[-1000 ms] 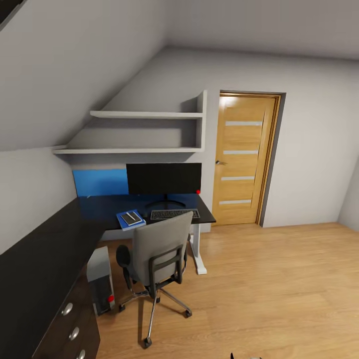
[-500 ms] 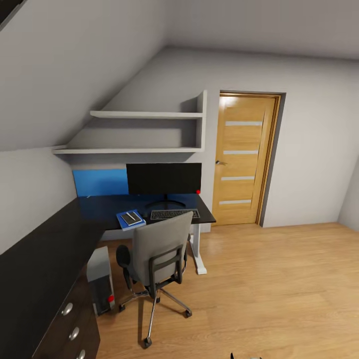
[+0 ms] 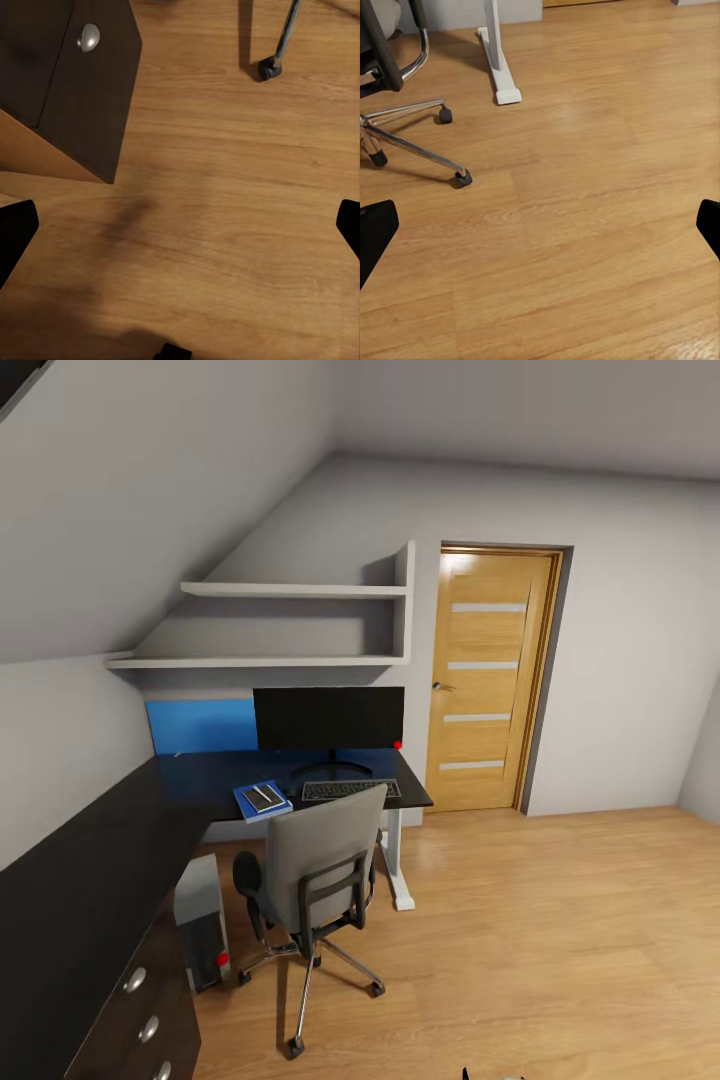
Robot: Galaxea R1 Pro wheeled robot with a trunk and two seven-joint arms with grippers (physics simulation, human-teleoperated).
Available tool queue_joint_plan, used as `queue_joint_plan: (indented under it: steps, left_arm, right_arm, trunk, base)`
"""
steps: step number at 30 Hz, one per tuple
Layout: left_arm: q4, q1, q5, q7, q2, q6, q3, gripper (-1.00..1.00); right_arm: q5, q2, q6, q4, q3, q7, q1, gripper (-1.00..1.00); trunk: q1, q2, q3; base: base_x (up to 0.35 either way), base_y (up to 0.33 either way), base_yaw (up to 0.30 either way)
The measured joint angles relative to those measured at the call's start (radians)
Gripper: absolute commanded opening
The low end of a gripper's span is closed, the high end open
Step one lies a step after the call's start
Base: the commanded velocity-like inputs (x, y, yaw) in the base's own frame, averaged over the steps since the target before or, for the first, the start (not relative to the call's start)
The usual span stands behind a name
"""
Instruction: In the bedroom, organize the workspace by keeping the computer under the desk, ensuring the monitor is on the desk, placing the keyboard on the desk next to the monitor, placing the mouse on the desk next to the keyboard, moving the folder from the swivel chair onto the desk next to the mouse, stacking the notebook on top of the folder with the pen on top of the notebook, and positioning the swivel chair next to the desk.
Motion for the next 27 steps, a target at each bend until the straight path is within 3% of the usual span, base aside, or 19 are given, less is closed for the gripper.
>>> queue_joint_plan:
  steps: [27]
  left_arm:
    - [0.001,0.000,0.000,0.001,0.001,0.000,-0.002,1.00]
  right_arm:
    - [0.000,0.003,0.000,0.000,0.002,-0.001,0.000,1.00]
  trunk:
    - [0.000,0.000,0.000]
  base:
    - [0.000,0.000,0.000]
